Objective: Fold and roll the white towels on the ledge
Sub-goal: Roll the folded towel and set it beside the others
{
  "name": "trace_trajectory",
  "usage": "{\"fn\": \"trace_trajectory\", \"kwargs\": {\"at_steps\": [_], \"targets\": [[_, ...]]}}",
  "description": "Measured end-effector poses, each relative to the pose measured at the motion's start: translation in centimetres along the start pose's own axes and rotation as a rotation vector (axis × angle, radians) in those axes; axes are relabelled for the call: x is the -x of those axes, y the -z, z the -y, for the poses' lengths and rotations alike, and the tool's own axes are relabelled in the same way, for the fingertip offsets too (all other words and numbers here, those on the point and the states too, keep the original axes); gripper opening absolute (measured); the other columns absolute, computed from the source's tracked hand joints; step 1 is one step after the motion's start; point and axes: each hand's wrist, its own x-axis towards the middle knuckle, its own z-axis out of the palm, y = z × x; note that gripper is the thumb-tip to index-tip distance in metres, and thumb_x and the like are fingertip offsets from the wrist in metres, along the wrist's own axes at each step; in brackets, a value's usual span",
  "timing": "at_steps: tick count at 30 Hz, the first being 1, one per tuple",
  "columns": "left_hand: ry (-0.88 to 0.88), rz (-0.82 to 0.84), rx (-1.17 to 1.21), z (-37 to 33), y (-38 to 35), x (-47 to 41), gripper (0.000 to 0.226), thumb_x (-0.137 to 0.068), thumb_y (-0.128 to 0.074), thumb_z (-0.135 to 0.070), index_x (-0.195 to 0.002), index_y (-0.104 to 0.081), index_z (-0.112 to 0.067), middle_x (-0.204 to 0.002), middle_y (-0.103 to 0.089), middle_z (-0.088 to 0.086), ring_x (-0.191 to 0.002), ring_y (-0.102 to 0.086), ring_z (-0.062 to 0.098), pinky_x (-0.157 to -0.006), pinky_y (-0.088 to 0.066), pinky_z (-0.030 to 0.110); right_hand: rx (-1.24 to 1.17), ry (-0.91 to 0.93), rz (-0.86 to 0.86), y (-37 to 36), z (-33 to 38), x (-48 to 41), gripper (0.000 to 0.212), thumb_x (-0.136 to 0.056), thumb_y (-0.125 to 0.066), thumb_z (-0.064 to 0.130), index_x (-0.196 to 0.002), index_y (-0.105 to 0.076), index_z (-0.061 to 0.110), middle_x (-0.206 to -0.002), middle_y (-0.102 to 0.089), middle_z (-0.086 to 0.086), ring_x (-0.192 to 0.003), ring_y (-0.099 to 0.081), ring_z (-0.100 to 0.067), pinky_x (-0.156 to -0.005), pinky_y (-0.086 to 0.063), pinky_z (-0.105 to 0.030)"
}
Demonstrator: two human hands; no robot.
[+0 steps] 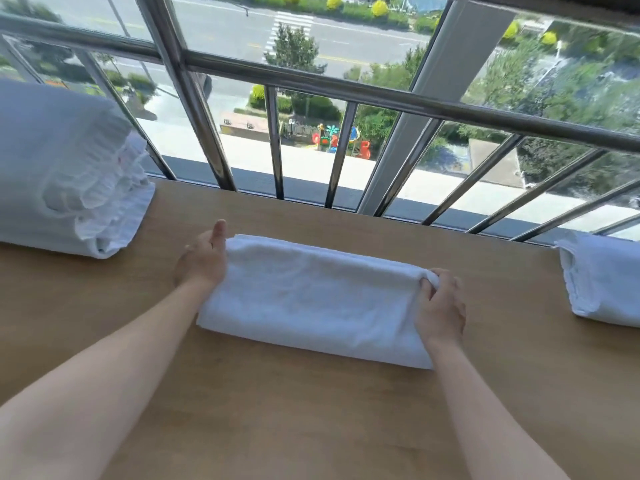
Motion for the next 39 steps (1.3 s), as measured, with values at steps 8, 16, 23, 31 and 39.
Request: {"fn": "trace_trajectory", "kwargs": {"at_steps": [8,16,23,31,39], "targets": [[-0.121,0.008,0.183,0.6,-0.8,0.4,0.041,-0.086,-0.071,-0.053,-0.115,-0.060,-0.028,-0.094,-0.061,-0.018,-0.098,-0.063,0.017,-0.070,-0.045,0.026,0.094,0.008,-0.125,-1.2,-0.5,0.5,0.037,-0.098,-0.056,0.018,-0.134,-0.050,0.010,-0.131,-0.051,-0.018,-0.118,-0.051,-0.039,-0.090,-0.039,-0.044],[-0.642,0.057,-0.087,-5.3,-6.5,10.2,0.051,-0.101,-0.034,-0.034,-0.147,-0.046,-0.016,-0.157,-0.042,0.002,-0.149,-0.031,0.020,-0.117,-0.024,0.036,0.291,0.613,0.148,-5.5,5.3,6.3,0.045,-0.102,-0.035,0.028,-0.142,-0.050,0.014,-0.157,-0.037,-0.009,-0.146,-0.032,-0.031,-0.119,-0.019,-0.052],[-0.639,0.196,-0.502,-4.1,-8.2,9.2,0.064,-0.099,-0.009,-0.058,-0.158,0.007,-0.042,-0.166,0.017,-0.014,-0.151,0.023,0.011,-0.121,0.019,0.036,0.474,0.453,0.332,-6.3,2.8,4.4,0.062,-0.099,-0.012,0.055,-0.158,0.002,0.039,-0.167,0.009,0.006,-0.152,0.016,-0.016,-0.123,0.011,-0.042],[-0.204,0.114,-0.541,-1.2,-5.2,5.8,0.067,-0.093,0.003,-0.072,-0.153,0.020,-0.048,-0.164,0.026,-0.013,-0.152,0.021,0.020,-0.123,0.011,0.047,0.507,0.139,0.232,-3.6,-0.8,2.5,0.065,-0.100,-0.008,0.058,-0.158,0.010,0.033,-0.166,0.013,0.007,-0.151,0.018,-0.019,-0.122,0.012,-0.044],[-0.005,-0.084,-0.374,-2.8,-5.1,7.8,0.063,-0.098,-0.038,-0.060,-0.152,-0.031,-0.029,-0.148,-0.038,0.013,-0.125,-0.039,0.035,-0.103,-0.032,0.048,0.374,-0.117,0.121,-2.7,1.0,4.9,0.061,-0.103,-0.029,0.051,-0.158,-0.017,0.029,-0.164,-0.009,-0.019,-0.145,-0.019,-0.037,-0.117,-0.017,-0.049]]}}
